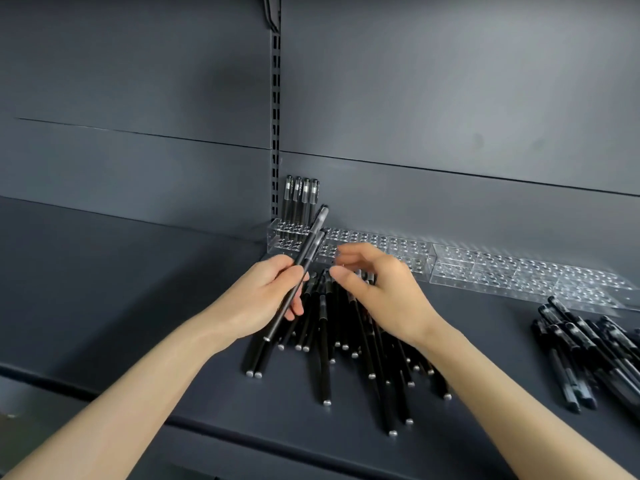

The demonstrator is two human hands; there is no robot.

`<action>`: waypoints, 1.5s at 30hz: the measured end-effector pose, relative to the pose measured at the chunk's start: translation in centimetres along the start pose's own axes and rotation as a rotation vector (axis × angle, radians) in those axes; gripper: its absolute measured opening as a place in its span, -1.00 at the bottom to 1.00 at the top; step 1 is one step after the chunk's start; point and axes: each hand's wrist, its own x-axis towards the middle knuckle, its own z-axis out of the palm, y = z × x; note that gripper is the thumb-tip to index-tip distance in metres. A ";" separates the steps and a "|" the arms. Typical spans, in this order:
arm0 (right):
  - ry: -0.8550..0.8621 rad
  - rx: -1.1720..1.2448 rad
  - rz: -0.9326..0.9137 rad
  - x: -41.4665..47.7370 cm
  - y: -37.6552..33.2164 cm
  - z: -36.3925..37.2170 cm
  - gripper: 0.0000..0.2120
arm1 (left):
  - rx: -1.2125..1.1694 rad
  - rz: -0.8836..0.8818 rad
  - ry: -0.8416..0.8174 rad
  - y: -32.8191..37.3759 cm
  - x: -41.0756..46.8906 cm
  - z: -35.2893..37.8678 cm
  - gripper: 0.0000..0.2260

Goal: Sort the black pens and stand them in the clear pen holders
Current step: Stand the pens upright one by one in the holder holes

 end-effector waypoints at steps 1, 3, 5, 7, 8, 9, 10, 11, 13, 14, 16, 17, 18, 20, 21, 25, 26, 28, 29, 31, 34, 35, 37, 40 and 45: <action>0.010 0.114 0.005 0.6 -0.6 0.1 -0.74 | -0.073 0.016 -0.017 0.3 0.1 0.0 -0.76; 0.079 0.310 0.030 2.2 -1.6 0.2 -0.83 | -0.158 0.062 -0.044 0.6 0.7 -0.1 -0.79; 0.155 0.448 0.053 3.8 -2.1 0.3 -0.85 | -0.223 0.095 -0.064 0.4 1.7 -0.3 -0.81; 0.191 0.505 0.065 5.1 -2.3 0.5 -0.84 | -0.271 0.100 -0.088 0.0 3.0 -0.6 -0.80; 0.201 0.507 0.074 5.8 -2.3 0.6 -0.85 | -0.273 0.102 -0.095 -0.3 3.7 -0.9 -0.80; 0.216 0.502 0.088 6.4 -2.3 0.9 -0.86 | -0.266 0.107 -0.090 -0.6 4.5 -1.3 -0.80; 0.248 0.496 0.097 7.1 -2.3 1.1 -0.85 | -0.254 0.113 -0.073 -1.0 5.4 -1.8 -0.79; 0.296 0.483 0.095 7.8 -2.2 1.2 -0.83 | -0.233 0.119 -0.042 -1.4 6.4 -2.2 -0.79; 0.417 0.417 0.061 9.4 -1.9 1.1 -0.77 | -0.093 0.160 0.049 -2.5 8.4 -3.1 -0.79; 0.472 0.357 0.043 10.2 -1.7 1.0 -0.75 | 0.003 0.189 0.087 -3.1 9.3 -3.5 -0.79; 0.561 0.223 0.010 11.6 -1.1 0.8 -0.75 | 0.095 0.232 0.145 -3.9 10.9 -4.2 -0.81; 0.597 0.162 -0.007 12.3 -0.9 0.8 -0.76 | 0.091 0.250 0.156 -4.2 11.6 -4.4 -0.82; 0.627 0.110 -0.021 12.9 -0.6 0.9 -0.77 | 0.069 0.264 0.158 -4.5 12.2 -4.6 -0.83; 0.675 0.051 -0.049 14.2 -0.2 1.3 -0.77 | -0.015 0.263 0.159 -4.9 13.0 -4.6 -0.83; 0.685 0.037 -0.061 14.7 0.0 1.5 -0.78 | -0.052 0.255 0.165 -5.3 13.2 -4.5 -0.83; 0.645 -0.030 -0.063 16.2 1.0 1.8 -0.79 | -0.102 0.250 0.177 -6.9 13.1 -3.4 -0.83; 0.626 -0.040 -0.064 16.3 1.2 1.9 -0.79 | -0.121 0.254 0.183 -7.1 13.2 -3.3 -0.83; 0.580 -0.077 -0.064 16.6 1.6 2.0 -0.78 | -0.186 0.256 0.198 -7.3 13.5 -3.2 -0.82; 0.554 -0.101 -0.058 16.8 1.8 2.0 -0.77 | -0.216 0.254 0.202 -7.4 13.7 -3.2 -0.82; 0.494 -0.150 -0.043 17.1 2.3 2.1 -0.77 | -0.229 0.252 0.194 -7.6 13.8 -3.0 -0.81; 0.392 -0.197 -0.025 17.4 2.9 2.3 -0.78 | -0.239 0.236 0.171 -8.1 14.1 -2.8 -0.83; 0.372 -0.205 -0.022 17.4 3.1 2.4 -0.79 | -0.251 0.228 0.166 -8.2 14.2 -2.7 -0.83; 0.351 -0.221 -0.027 17.2 3.4 2.4 -0.79 | -0.268 0.215 0.158 -8.4 14.4 -2.6 -0.83; 0.337 -0.248 -0.028 16.9 3.8 2.4 -0.78 | -0.274 0.212 0.143 -8.5 14.4 -2.5 -0.84; 0.446 -0.229 -0.025 15.8 2.6 2.3 -0.80 | -0.273 0.210 0.113 -8.1 14.0 -2.4 -0.84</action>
